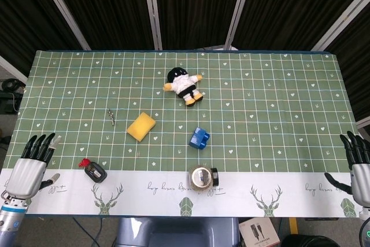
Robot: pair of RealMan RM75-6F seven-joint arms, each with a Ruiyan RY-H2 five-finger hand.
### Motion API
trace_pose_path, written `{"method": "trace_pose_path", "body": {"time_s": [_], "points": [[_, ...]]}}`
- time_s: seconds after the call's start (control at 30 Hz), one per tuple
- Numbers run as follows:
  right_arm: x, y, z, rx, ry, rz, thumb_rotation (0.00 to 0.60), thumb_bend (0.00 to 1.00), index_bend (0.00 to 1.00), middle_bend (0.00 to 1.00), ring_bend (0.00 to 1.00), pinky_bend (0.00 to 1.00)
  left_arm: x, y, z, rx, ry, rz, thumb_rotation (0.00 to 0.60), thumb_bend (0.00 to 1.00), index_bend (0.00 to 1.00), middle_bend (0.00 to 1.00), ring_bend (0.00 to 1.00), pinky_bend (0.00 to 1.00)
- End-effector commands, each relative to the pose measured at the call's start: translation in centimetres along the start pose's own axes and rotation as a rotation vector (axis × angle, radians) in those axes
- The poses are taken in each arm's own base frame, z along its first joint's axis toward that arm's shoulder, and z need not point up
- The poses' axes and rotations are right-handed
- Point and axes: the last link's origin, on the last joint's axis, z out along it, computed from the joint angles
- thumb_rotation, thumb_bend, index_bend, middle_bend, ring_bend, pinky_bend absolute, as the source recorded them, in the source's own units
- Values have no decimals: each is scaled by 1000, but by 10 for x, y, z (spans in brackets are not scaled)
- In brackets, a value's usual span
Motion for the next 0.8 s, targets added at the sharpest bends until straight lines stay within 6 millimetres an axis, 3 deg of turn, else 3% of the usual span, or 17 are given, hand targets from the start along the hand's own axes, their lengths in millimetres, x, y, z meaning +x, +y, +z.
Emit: {"method": "trace_pose_path", "body": {"time_s": [0.03,0.23,0.43,0.57,0.8], "points": [[-1,0,1,-3,-3,4,600,81,86,0,0,84,2,-2,8,-7,2,7,600,91,33,0,0,0],[-1,0,2,-16,-7,21,600,85,87,0,0,84,14,-11,54,-57,10,48,600,130,195,0,0,0],[-2,1,4,-26,-13,32,600,88,87,0,0,84,22,-20,111,-97,-32,155,600,153,277,0,0,0],[-2,3,4,-40,-14,40,600,89,87,0,0,83,22,-19,149,-136,-45,249,600,168,339,0,0,0],[-2,7,4,-63,-17,51,600,89,88,0,0,84,15,-8,192,-194,-74,337,600,231,404,0,0,0]]}}
